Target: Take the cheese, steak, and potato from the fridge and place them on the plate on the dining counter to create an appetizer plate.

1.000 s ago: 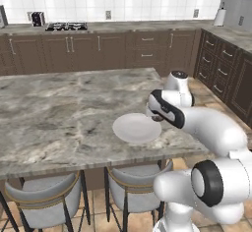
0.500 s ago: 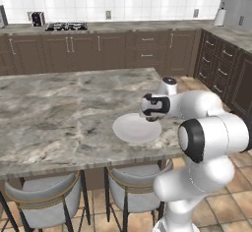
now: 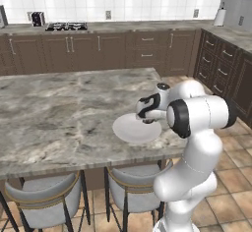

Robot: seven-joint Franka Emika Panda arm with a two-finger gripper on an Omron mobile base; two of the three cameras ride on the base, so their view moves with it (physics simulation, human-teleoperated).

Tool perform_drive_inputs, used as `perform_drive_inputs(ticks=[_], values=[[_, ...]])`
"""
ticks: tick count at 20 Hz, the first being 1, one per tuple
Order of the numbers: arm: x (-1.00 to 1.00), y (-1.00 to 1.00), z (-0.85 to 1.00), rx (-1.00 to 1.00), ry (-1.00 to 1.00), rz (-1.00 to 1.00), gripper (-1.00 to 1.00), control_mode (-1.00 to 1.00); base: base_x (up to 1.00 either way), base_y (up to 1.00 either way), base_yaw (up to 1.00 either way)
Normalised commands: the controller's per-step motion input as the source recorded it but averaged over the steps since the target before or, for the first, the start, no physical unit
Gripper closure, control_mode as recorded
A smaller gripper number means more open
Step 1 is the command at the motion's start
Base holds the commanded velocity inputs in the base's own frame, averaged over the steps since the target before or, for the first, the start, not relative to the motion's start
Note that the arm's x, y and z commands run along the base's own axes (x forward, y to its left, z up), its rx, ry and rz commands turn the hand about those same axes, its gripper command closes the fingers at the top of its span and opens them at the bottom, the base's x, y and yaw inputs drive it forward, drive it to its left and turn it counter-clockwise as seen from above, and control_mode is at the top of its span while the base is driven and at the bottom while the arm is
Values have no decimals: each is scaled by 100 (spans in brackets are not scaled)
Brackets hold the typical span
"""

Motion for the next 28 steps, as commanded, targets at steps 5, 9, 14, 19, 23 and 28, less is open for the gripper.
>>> perform_drive_inputs(ticks=[5,9,14,19,23,28], values=[[29,4,-37,0,0,0,100,-100,0,0,0],[11,16,-24,0,0,0,-100,-100,0,0,0],[-16,18,-1,0,-1,0,-100,-100,0,0,0],[-63,3,-1,-1,-6,0,-100,-100,0,0,0],[-40,0,1,0,-2,0,-100,-100,0,0,0],[-14,-11,40,0,-8,0,-100,-100,0,0,0]])
